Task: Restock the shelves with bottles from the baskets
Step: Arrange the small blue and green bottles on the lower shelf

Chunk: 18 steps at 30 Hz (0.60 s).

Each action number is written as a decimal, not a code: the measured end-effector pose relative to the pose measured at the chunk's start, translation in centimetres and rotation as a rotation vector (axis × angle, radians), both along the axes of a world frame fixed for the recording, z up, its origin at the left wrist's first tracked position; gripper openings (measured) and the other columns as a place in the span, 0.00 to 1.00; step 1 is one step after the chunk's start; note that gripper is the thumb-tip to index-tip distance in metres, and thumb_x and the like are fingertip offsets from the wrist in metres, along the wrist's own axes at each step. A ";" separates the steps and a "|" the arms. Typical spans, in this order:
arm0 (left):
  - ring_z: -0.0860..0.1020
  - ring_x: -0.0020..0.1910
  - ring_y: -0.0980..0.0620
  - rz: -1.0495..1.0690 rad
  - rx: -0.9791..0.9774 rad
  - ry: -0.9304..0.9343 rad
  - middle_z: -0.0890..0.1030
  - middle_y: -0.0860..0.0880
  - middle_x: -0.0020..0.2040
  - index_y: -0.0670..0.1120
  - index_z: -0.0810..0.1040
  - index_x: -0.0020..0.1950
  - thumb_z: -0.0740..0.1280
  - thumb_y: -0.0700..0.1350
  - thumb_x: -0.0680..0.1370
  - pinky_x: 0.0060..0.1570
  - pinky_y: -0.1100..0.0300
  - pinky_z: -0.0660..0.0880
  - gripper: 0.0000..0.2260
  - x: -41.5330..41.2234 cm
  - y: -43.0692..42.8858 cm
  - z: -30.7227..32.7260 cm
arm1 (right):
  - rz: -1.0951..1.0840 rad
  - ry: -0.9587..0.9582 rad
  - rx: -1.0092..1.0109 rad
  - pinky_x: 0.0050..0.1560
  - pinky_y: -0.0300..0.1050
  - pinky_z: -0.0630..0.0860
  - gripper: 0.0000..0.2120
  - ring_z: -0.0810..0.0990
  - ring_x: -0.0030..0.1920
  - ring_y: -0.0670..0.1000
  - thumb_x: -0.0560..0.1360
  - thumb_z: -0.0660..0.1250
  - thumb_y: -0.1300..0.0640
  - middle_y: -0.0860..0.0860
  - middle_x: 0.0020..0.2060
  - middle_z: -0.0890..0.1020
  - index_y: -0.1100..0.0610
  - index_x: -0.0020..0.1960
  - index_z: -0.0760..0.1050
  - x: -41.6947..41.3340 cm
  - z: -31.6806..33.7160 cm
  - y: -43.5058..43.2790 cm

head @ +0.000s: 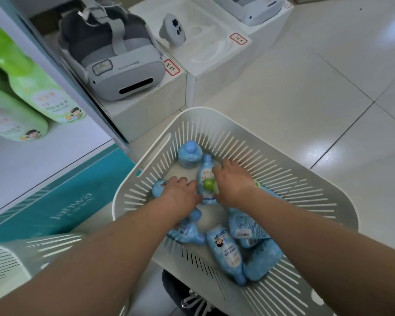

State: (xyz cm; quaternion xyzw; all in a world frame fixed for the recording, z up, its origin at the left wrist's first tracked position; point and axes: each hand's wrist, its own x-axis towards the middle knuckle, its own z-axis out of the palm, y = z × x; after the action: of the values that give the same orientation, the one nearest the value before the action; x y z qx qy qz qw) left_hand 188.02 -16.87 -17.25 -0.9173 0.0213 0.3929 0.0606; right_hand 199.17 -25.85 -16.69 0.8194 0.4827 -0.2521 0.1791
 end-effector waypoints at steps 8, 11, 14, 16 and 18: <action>0.76 0.56 0.42 0.157 -0.207 -0.104 0.73 0.46 0.59 0.49 0.66 0.67 0.65 0.45 0.76 0.47 0.53 0.67 0.20 -0.7 0.8 1.6 | 0.060 -0.059 -0.063 0.54 0.51 0.70 0.21 0.75 0.57 0.56 0.76 0.60 0.43 0.55 0.57 0.76 0.52 0.64 0.69 -1.4 0.2 -0.3; 0.77 0.51 0.43 0.474 -0.359 -0.187 0.75 0.48 0.51 0.52 0.67 0.54 0.69 0.44 0.72 0.43 0.56 0.69 0.15 -1.4 3.4 4.1 | 0.022 -0.041 -0.054 0.51 0.49 0.73 0.20 0.77 0.57 0.56 0.75 0.63 0.50 0.53 0.57 0.77 0.53 0.65 0.70 -1.4 1.8 0.3; 0.76 0.49 0.46 0.704 -0.479 -0.252 0.75 0.50 0.47 0.50 0.69 0.49 0.73 0.48 0.69 0.45 0.56 0.71 0.15 -1.8 4.8 7.1 | -0.028 -0.002 -0.043 0.53 0.48 0.74 0.19 0.77 0.58 0.56 0.74 0.65 0.54 0.55 0.57 0.78 0.57 0.64 0.71 -1.5 4.0 0.4; 0.76 0.48 0.47 0.750 -0.555 -0.276 0.75 0.49 0.49 0.47 0.73 0.52 0.75 0.47 0.69 0.47 0.55 0.72 0.16 -2.2 4.8 9.5 | -0.058 0.012 0.008 0.53 0.49 0.75 0.17 0.78 0.57 0.57 0.74 0.67 0.53 0.55 0.56 0.79 0.57 0.61 0.73 -1.4 5.6 0.2; 0.79 0.45 0.46 0.828 -0.670 -0.292 0.76 0.49 0.50 0.46 0.75 0.54 0.75 0.44 0.70 0.47 0.54 0.76 0.15 -2.8 4.5 12.0 | -0.098 0.030 0.077 0.52 0.49 0.76 0.17 0.78 0.56 0.57 0.72 0.69 0.50 0.54 0.53 0.79 0.55 0.58 0.74 -1.6 7.5 0.0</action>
State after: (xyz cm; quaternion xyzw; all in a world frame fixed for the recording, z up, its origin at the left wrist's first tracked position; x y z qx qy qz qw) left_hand 185.20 -12.32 -5.29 -0.8631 -0.2261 0.2245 -0.3919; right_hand 197.53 -25.82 -9.20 0.8445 0.4539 -0.2540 0.1277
